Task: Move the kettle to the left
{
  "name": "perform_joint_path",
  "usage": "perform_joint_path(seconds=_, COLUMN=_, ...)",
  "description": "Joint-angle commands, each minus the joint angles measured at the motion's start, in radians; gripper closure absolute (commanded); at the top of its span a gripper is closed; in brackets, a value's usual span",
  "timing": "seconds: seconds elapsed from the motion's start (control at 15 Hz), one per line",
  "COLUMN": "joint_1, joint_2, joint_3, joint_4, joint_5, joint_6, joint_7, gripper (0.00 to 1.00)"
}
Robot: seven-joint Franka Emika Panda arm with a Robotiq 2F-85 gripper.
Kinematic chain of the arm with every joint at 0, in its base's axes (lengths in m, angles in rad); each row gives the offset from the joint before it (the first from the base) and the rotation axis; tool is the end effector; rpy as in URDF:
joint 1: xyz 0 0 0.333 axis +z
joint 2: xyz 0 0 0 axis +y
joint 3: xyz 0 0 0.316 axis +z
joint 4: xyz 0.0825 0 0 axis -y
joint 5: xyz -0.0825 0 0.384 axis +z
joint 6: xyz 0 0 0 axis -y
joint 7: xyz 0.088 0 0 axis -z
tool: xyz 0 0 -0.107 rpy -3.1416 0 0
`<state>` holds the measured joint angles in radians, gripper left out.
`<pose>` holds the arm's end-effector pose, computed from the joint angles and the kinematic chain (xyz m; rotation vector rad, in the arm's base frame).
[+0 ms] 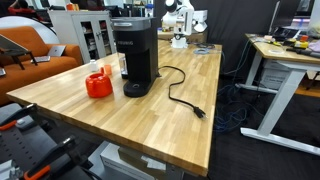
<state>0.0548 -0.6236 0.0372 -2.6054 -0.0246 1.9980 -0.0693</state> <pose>0.3558 0.0315 0.4543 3.0870 0.2545 0.0250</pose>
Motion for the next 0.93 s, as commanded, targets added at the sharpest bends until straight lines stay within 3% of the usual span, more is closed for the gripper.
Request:
perform_joint_path(seconds=0.0, joint_1=0.019, joint_2=-0.019, joint_3=0.020, joint_4=-0.035, joint_5=-0.037, joint_6=0.048, joint_7=-0.018, gripper=0.00)
perform_joint_path(seconds=0.87, joint_1=0.042, joint_2=-0.002, joint_3=0.032, joint_4=-0.057, joint_5=-0.029, joint_6=0.054, joint_7=0.002, gripper=0.00)
